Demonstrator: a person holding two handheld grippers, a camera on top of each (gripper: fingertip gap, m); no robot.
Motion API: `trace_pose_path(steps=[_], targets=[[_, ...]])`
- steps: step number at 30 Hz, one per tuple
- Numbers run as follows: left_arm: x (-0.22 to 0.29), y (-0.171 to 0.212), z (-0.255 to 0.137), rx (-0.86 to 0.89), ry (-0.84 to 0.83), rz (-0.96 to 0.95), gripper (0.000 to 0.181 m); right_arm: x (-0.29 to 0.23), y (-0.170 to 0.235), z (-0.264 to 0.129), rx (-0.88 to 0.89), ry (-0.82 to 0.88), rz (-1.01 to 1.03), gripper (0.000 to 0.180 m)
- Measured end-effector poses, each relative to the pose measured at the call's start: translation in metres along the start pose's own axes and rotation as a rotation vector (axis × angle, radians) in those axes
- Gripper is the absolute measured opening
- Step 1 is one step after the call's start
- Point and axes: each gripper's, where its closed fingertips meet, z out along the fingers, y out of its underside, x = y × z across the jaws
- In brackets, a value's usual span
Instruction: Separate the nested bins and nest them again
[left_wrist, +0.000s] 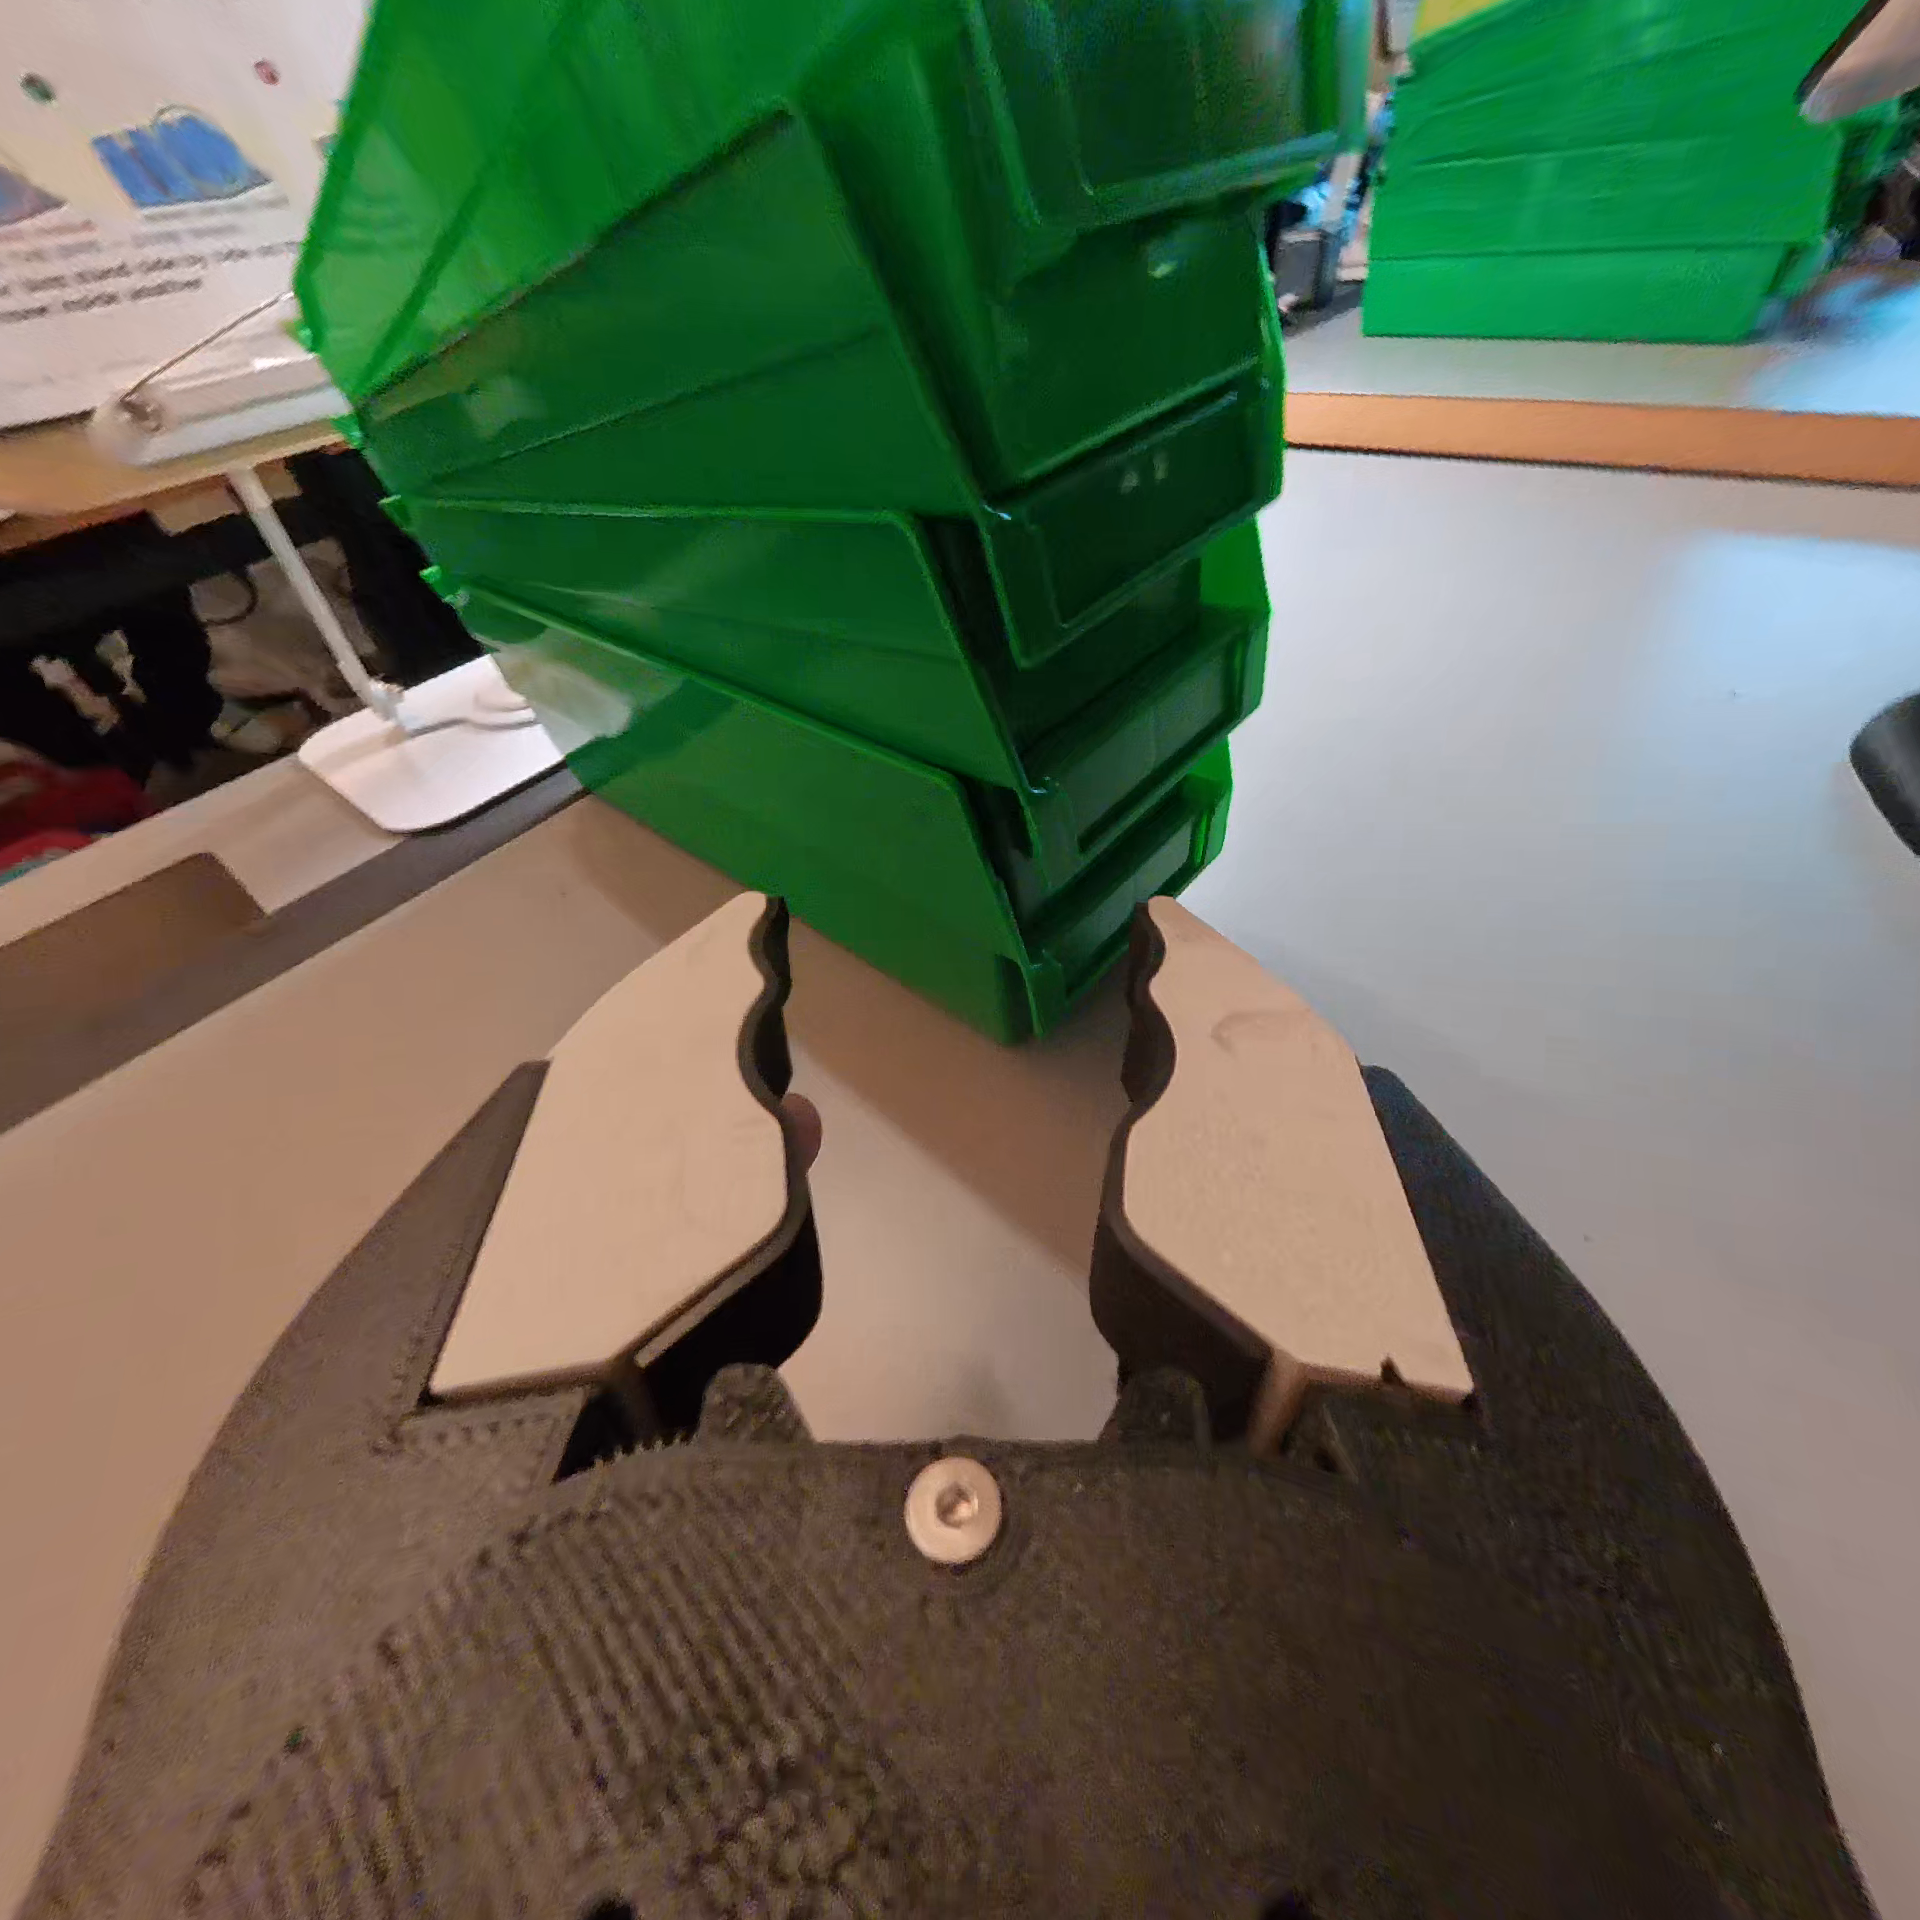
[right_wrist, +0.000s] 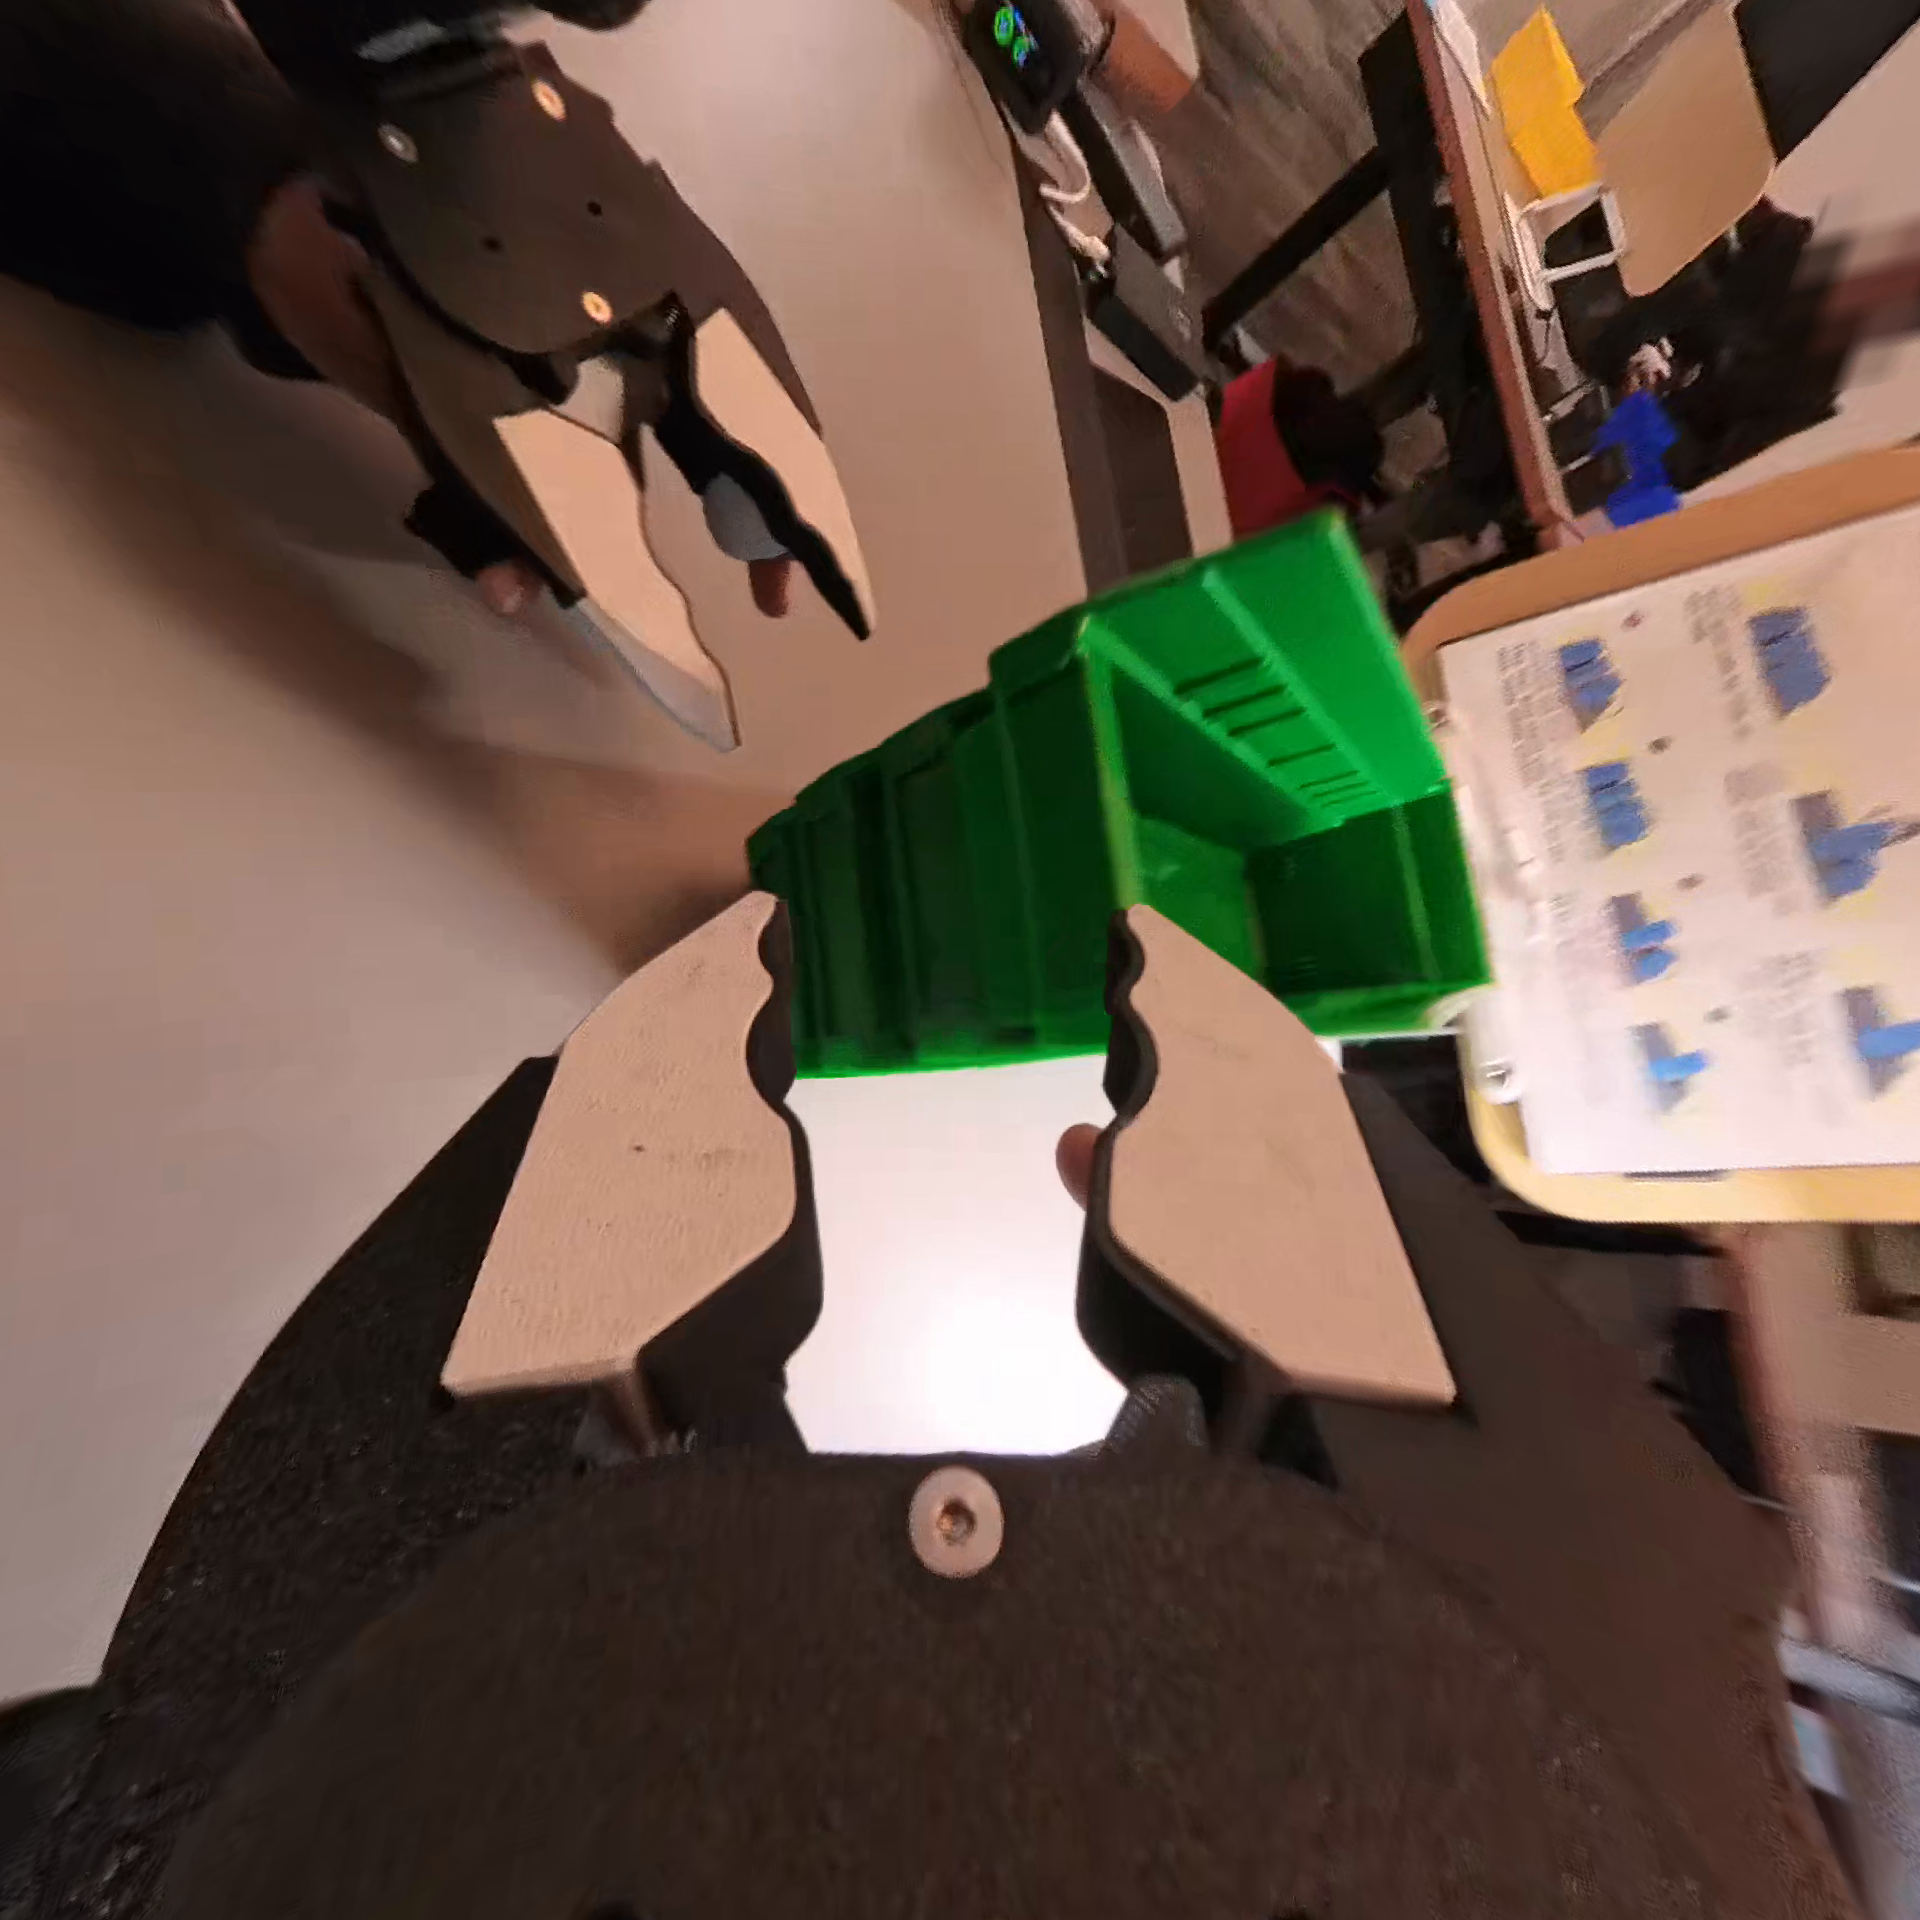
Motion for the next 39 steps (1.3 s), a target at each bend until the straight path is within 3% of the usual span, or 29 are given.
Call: trace_pose_path(steps=[4,11,19,22,32,39], targets=[[-0.004,-0.009,-0.009,0.039,-0.068,-0.036,0.063,0.024,-0.016,0.019,-0.157,0.019,-0.102,0.059],[-0.001,-0.005,-0.012,0.038,-0.087,-0.027,0.064,0.022,0.01,0.062,-0.39,-0.074,-0.136,0.059],[0.005,-0.002,-0.009,0.027,-0.098,-0.01,0.065,0.018,0.017,0.069,-0.444,-0.091,-0.19,0.048],[0.002,-0.002,-0.01,0.028,-0.116,-0.005,0.065,0.024,0.017,0.069,-0.451,-0.075,-0.2,0.035],[-0.008,0.004,-0.011,0.01,-0.175,0.039,0.063,0.022,0.017,0.071,-0.534,-0.128,-0.183,0.032],[0.011,0.005,-0.01,0.001,-0.155,0.206,0.063,0.023,0.016,0.072,-0.515,-0.102,-0.175,0.031]])
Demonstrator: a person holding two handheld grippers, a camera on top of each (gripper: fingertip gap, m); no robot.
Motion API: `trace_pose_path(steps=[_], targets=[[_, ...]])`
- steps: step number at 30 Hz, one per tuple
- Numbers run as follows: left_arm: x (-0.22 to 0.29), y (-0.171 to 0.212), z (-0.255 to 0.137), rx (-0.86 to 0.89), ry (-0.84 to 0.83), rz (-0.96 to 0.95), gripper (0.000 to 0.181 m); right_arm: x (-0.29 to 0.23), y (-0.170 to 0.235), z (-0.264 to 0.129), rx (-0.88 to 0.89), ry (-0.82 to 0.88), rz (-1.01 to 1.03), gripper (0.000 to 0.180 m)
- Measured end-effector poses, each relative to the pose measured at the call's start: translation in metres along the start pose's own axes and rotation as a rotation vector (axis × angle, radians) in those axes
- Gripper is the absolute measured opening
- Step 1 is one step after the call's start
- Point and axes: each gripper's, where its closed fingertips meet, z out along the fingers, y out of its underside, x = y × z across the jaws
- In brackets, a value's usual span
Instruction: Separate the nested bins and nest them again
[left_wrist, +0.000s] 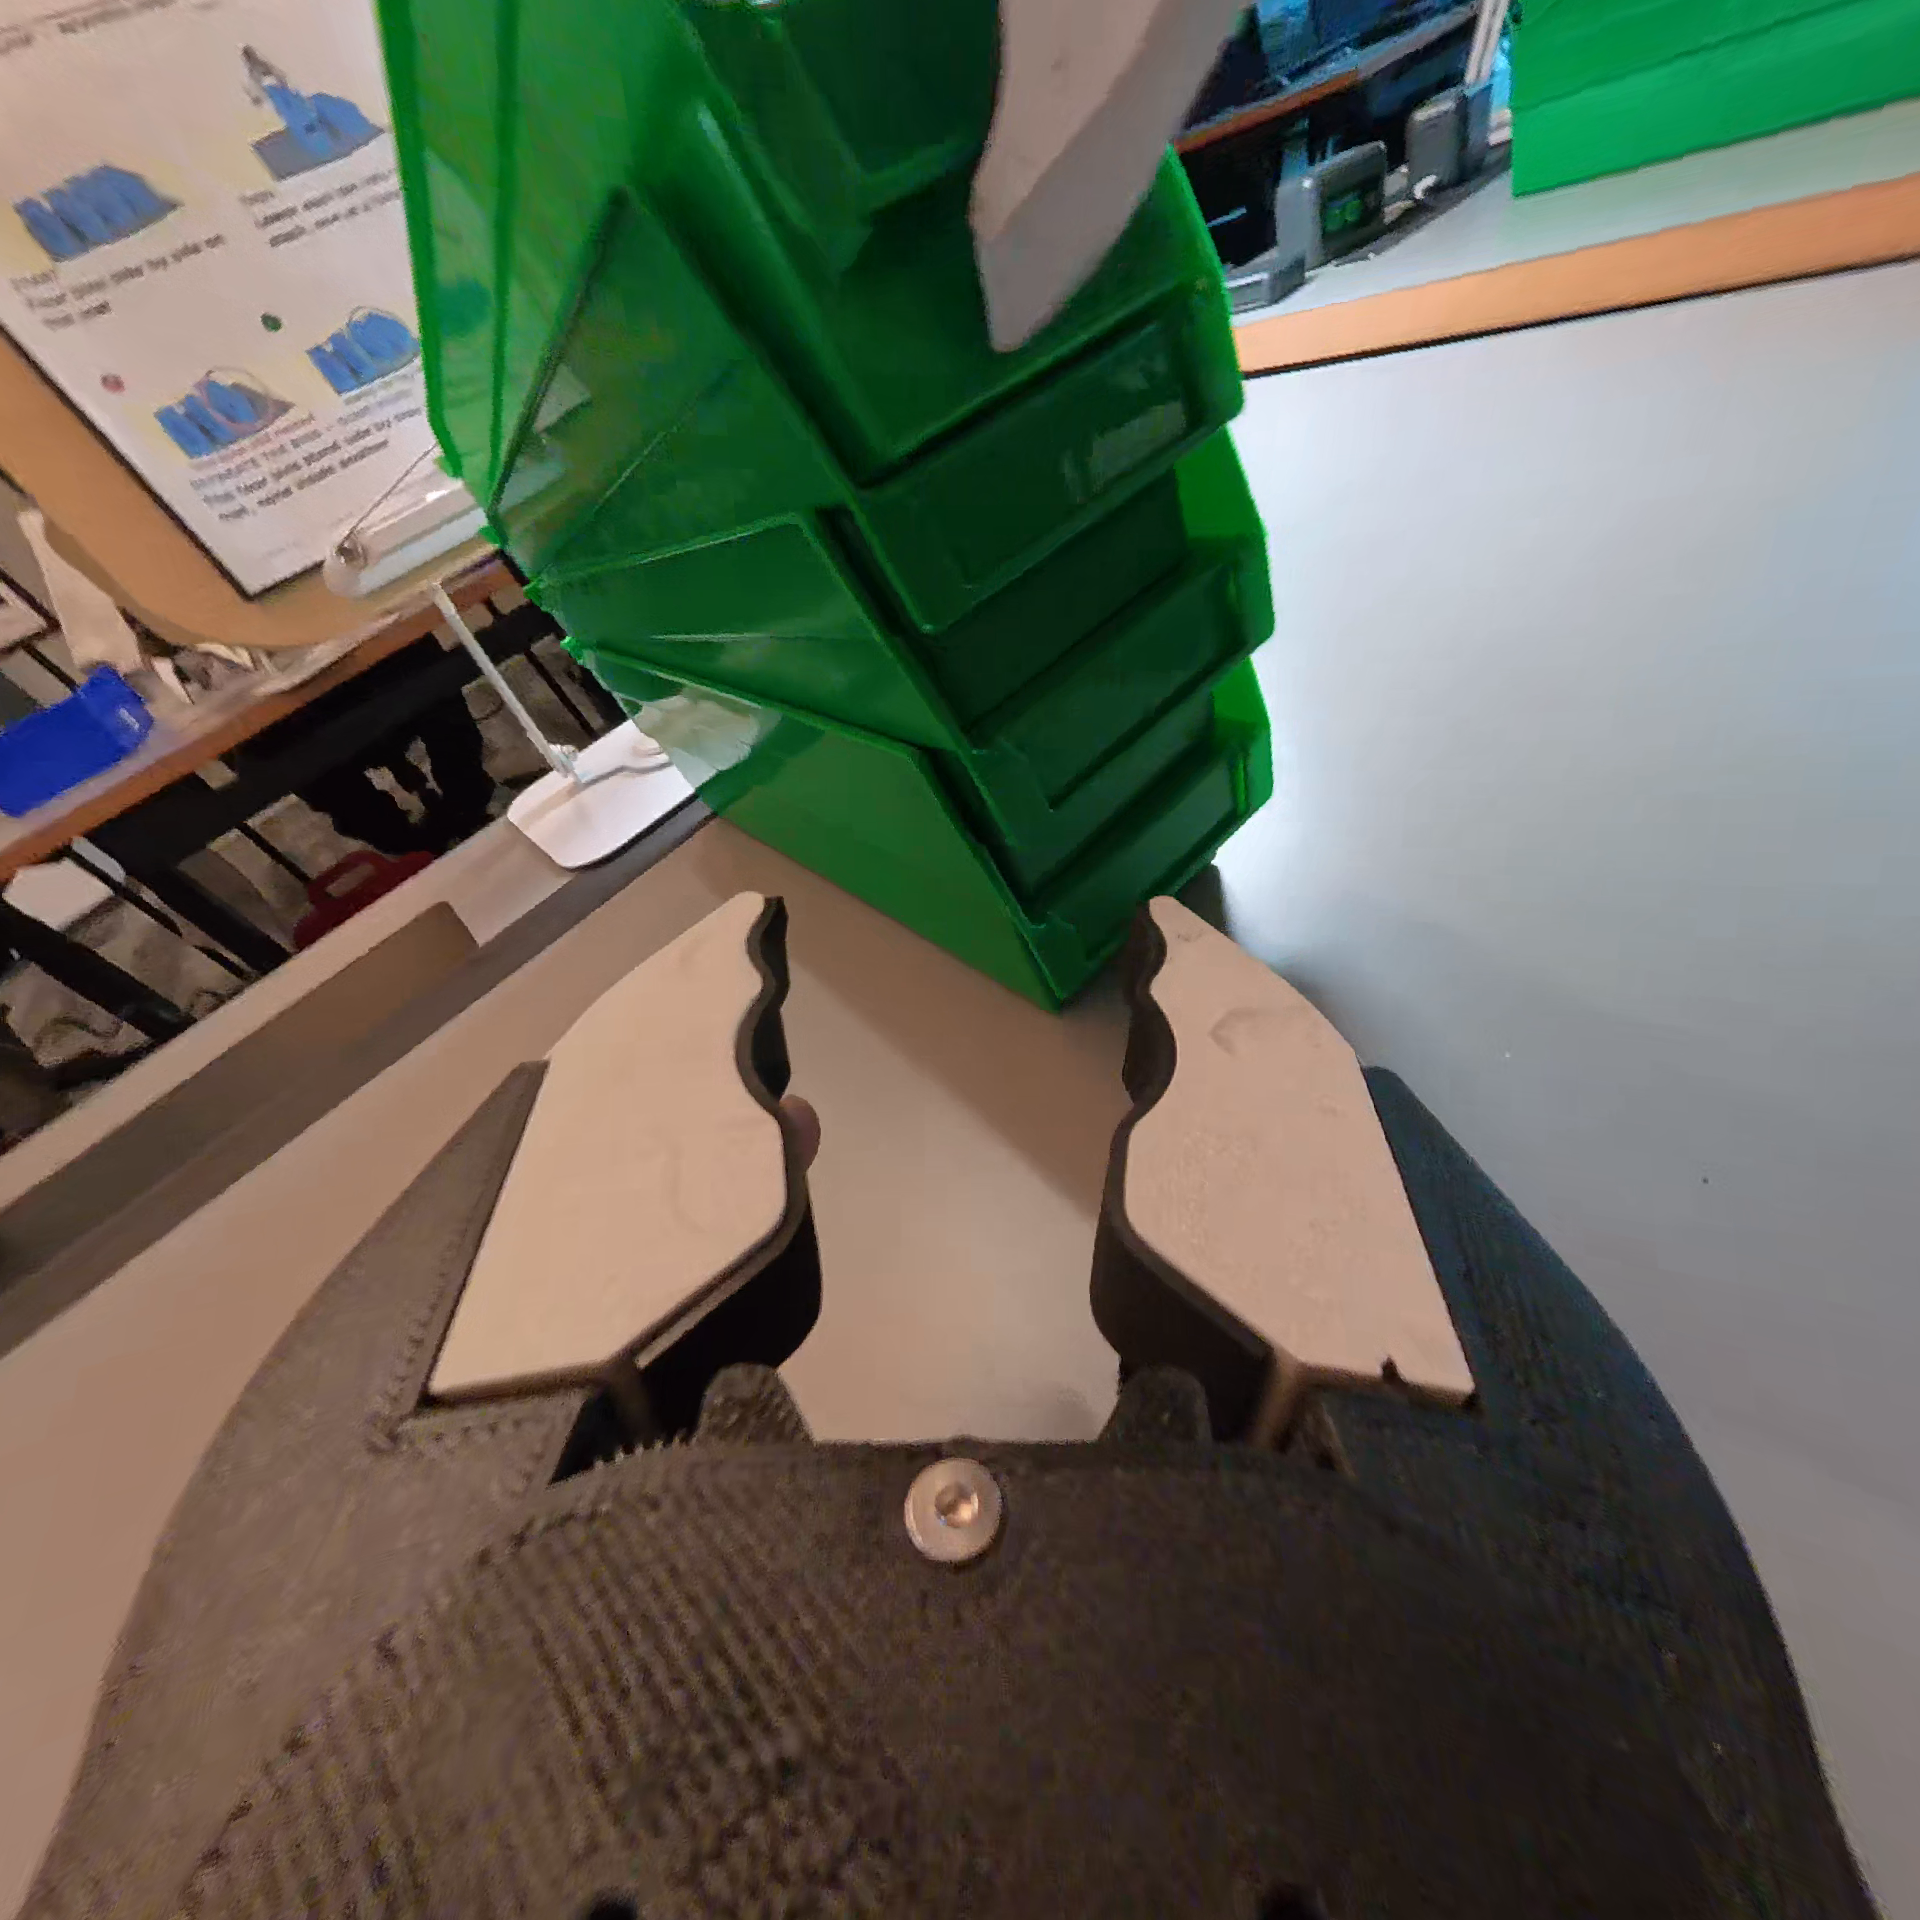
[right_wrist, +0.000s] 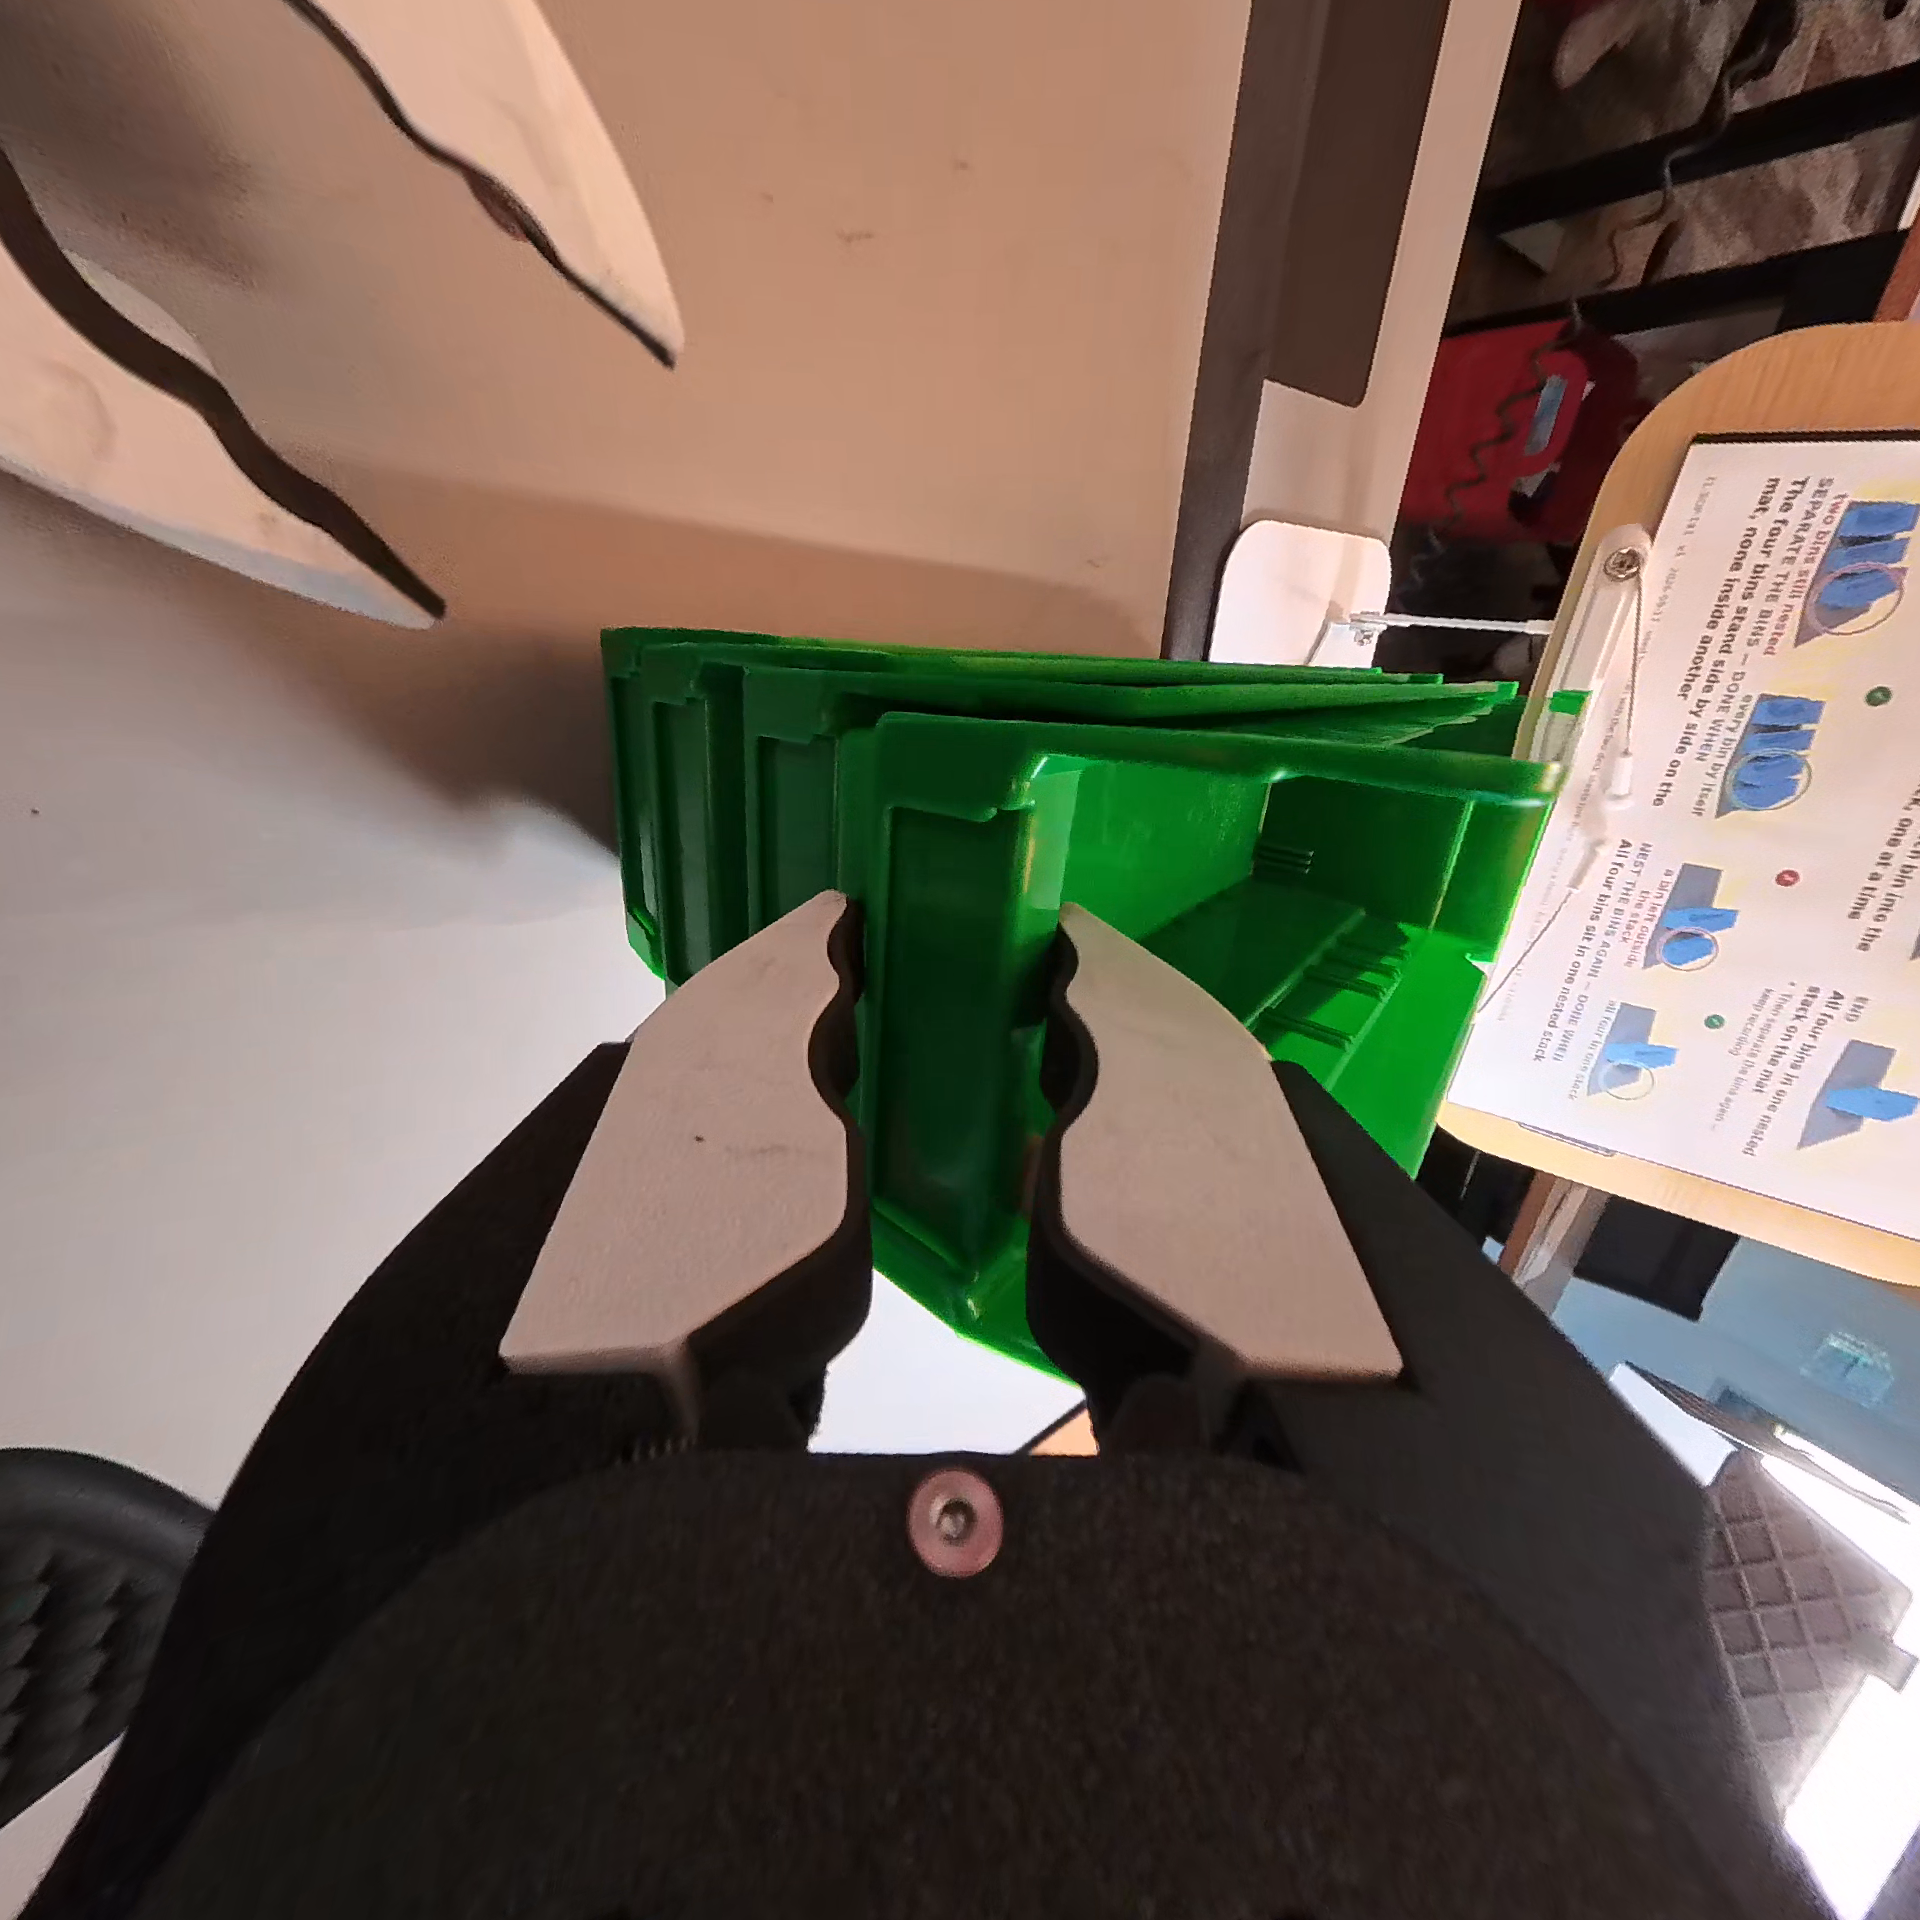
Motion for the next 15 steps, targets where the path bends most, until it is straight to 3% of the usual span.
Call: trace_pose_path(steps=[15], targets=[[-0.005,0.006,0.001,-0.004,0.042,-0.079,0.059,0.025,-0.002,-0.031,0.106,-0.113,0.022,0.031]])
